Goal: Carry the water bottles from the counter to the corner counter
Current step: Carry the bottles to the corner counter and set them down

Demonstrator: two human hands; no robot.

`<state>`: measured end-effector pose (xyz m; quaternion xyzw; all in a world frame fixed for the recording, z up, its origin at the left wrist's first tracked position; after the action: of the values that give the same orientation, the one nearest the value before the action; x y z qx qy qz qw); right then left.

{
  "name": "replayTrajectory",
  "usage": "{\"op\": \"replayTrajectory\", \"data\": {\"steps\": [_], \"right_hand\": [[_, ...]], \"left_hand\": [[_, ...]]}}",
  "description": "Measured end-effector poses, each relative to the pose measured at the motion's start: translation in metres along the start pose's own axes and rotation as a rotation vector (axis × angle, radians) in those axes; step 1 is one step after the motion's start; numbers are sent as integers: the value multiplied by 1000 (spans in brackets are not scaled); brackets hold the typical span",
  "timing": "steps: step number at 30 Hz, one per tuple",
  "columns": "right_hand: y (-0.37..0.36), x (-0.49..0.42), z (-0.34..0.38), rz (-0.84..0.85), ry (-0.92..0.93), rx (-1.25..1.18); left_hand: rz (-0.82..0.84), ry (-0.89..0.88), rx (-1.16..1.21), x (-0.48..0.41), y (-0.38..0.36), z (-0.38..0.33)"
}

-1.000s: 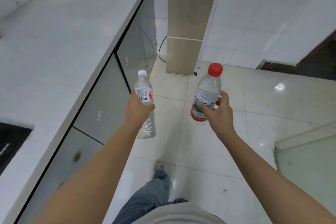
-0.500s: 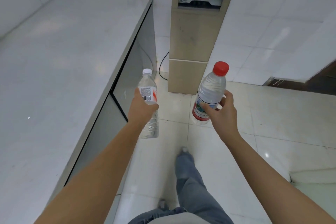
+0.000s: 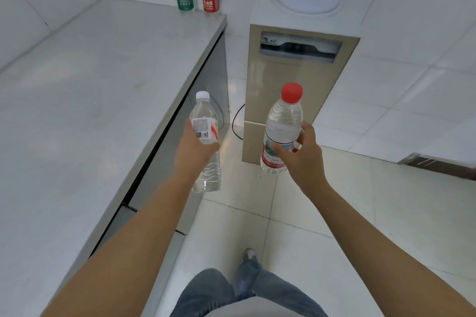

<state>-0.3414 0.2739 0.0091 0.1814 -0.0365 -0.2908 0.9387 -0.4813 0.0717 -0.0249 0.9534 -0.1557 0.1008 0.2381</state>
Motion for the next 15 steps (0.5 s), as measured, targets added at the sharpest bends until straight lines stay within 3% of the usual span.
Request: {"op": "replayTrajectory", "data": {"steps": [10,15], "right_hand": [[-37,-118,11,118,40,-12],[-75,-181,21,160,61,-27]], "left_hand": [[-146,-19,40,-92,23,-54],[-112,-21,128,-158,42,-79]]}}
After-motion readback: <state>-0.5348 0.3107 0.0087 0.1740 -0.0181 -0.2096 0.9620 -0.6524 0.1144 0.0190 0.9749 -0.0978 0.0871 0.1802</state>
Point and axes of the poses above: each hand's wrist, its own x-axis away from the middle knuckle, its own y-axis out of the back of the hand, z = x × y, the point moved 7 cm from there along -x, towards the middle knuckle, and after that the axes turned 4 degrees about z, right-handed, at the moved point
